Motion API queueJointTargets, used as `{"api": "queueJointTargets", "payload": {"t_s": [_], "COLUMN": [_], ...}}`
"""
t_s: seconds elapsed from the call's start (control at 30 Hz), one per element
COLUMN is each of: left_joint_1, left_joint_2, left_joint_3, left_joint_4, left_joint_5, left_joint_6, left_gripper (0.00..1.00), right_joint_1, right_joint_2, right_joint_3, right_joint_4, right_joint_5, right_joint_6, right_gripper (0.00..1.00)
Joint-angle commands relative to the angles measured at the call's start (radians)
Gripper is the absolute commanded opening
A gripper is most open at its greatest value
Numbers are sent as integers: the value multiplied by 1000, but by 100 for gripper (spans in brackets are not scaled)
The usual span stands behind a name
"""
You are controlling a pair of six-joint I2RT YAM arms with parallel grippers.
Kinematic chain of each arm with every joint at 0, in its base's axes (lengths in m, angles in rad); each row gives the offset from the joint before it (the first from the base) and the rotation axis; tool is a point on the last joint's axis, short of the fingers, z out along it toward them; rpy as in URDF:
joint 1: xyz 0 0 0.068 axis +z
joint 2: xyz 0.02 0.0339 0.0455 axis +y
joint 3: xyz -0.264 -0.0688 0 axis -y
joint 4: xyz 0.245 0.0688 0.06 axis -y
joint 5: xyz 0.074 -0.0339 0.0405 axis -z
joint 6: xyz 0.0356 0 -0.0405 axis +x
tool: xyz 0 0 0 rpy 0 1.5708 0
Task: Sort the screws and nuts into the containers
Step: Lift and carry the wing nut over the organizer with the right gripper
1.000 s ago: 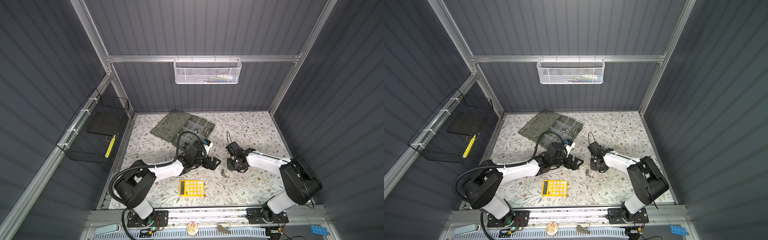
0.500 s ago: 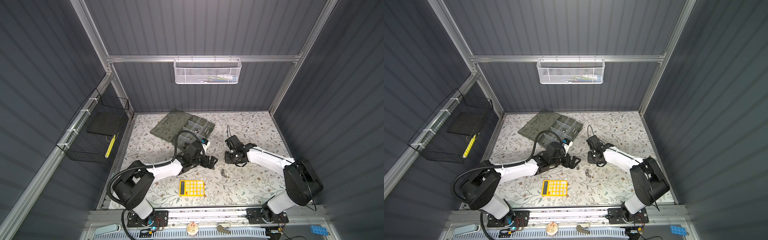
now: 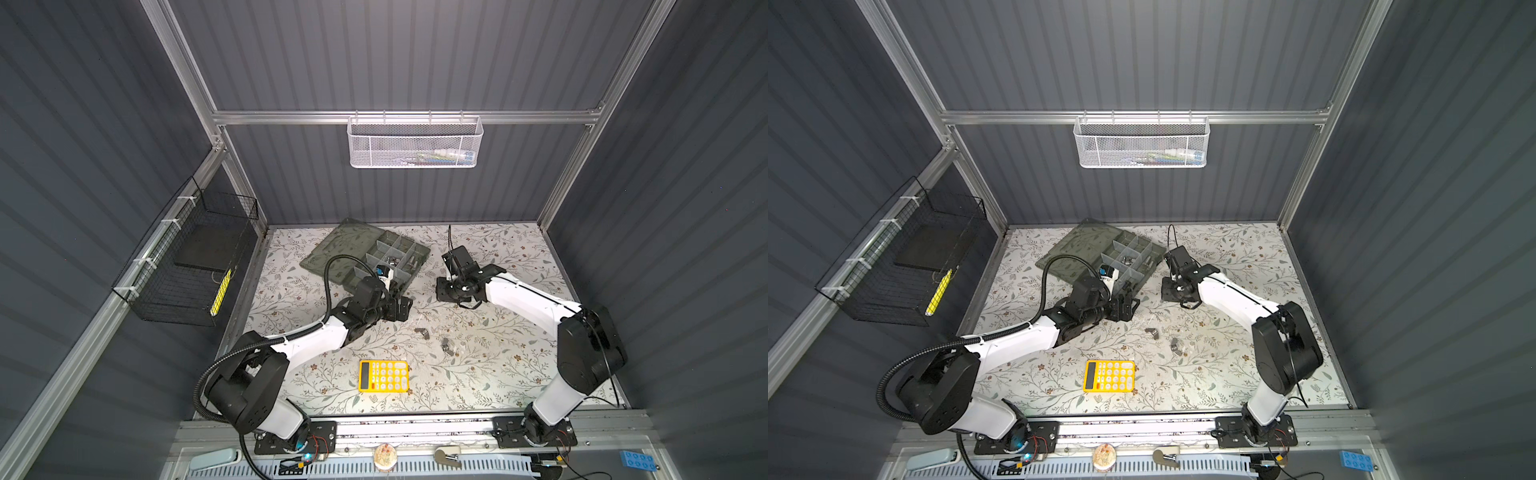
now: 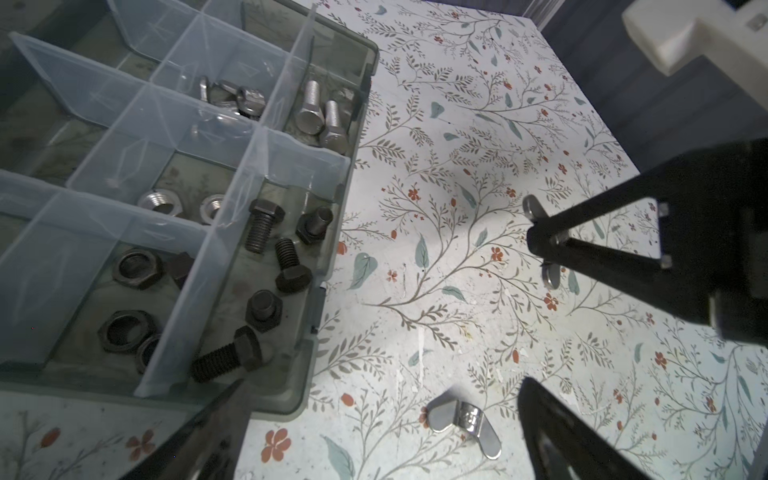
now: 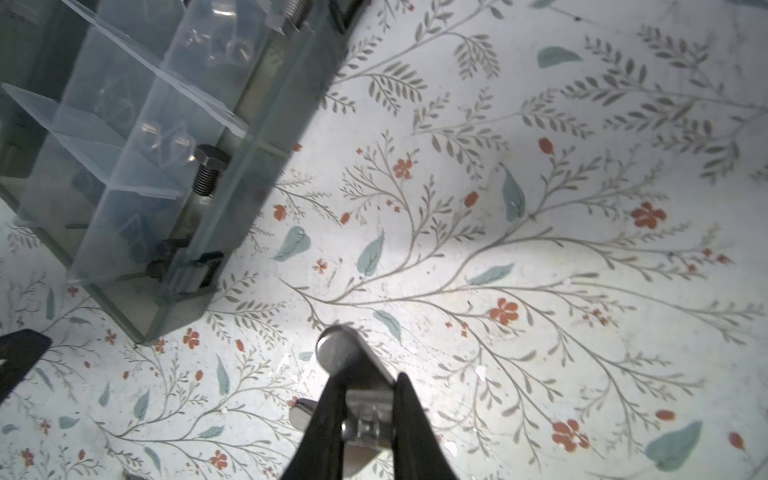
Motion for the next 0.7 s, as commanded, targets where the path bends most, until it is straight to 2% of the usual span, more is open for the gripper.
{"api": "queueJointTargets", "payload": {"t_s": [0.0, 0.27, 0.57, 0.67], "left_joint_1": [7, 17, 17, 17], "left_joint_2": [-29, -66, -93, -76], "left_joint_3": [-19, -39, -45, -14], "left_joint_4": [-7, -15, -34, -95], "left_joint_5": [-72, -245, -399, -468], "left_joint_6": [-25, -79, -152, -196], "left_gripper": [100, 100, 100, 100], "right_joint_1": [4, 3, 0, -6], "right_joint_2": [58, 271, 578, 679], "right_joint_3": [109, 421, 859, 997], "right_joint_4": [8, -18, -127, -161], "right_joint_5": [-59, -131, -181, -216], "right_joint_6": [-8, 7, 24, 45], "right_gripper": [10, 12, 13, 13]}}
